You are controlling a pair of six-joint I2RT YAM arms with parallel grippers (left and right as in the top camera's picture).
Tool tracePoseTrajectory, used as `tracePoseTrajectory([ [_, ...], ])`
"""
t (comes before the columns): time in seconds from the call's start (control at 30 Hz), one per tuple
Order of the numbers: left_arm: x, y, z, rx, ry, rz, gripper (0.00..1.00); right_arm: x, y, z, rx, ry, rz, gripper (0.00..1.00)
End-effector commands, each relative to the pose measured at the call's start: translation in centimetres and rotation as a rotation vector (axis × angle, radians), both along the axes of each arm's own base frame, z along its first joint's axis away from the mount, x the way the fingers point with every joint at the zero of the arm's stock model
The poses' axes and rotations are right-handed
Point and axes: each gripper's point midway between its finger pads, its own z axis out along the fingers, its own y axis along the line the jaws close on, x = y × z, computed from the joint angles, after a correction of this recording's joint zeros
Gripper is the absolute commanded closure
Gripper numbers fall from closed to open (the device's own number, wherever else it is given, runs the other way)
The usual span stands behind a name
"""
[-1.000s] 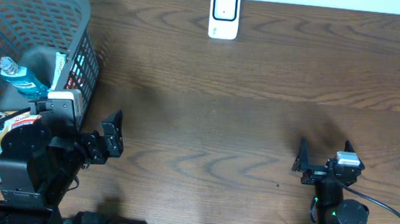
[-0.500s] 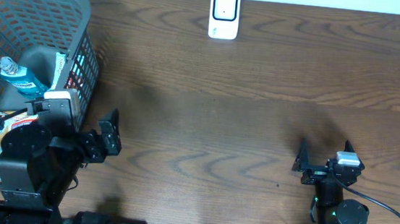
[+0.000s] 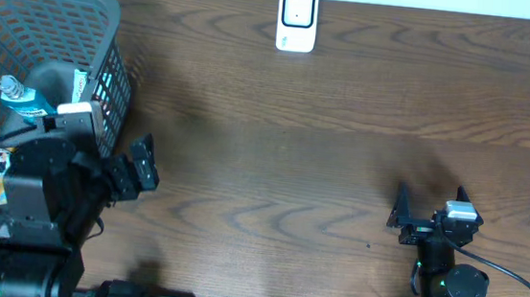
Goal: Scan the item barcode
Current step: 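Raise the left gripper and move it toward the basket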
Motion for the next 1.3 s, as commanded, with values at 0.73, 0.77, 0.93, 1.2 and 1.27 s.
tracePoseTrajectory([
  [0.73,-0.2,1.1,1.9,0.030,-0.008,0.056,0.02,0.0,0.0,0.0,0.010,0.000,0.000,0.01],
  [0.77,-0.2,1.1,1.9,0.030,-0.008,0.056,0.02,0.0,0.0,0.0,0.010,0.000,0.000,0.01],
  [0.93,-0.1,1.1,1.9,0.030,-0.009,0.056,0.02,0.0,0.0,0.0,0.010,0.000,0.000,0.01],
  [1.2,-0.2,1.1,3.3,0.027,-0.046,0.056,0.02,0.0,0.0,0.0,0.010,0.000,0.000,0.01],
  [1.27,-0.3,1.1,4.0,0.026,-0.063,0.056,0.02,0.0,0.0,0.0,0.010,0.000,0.000,0.01],
])
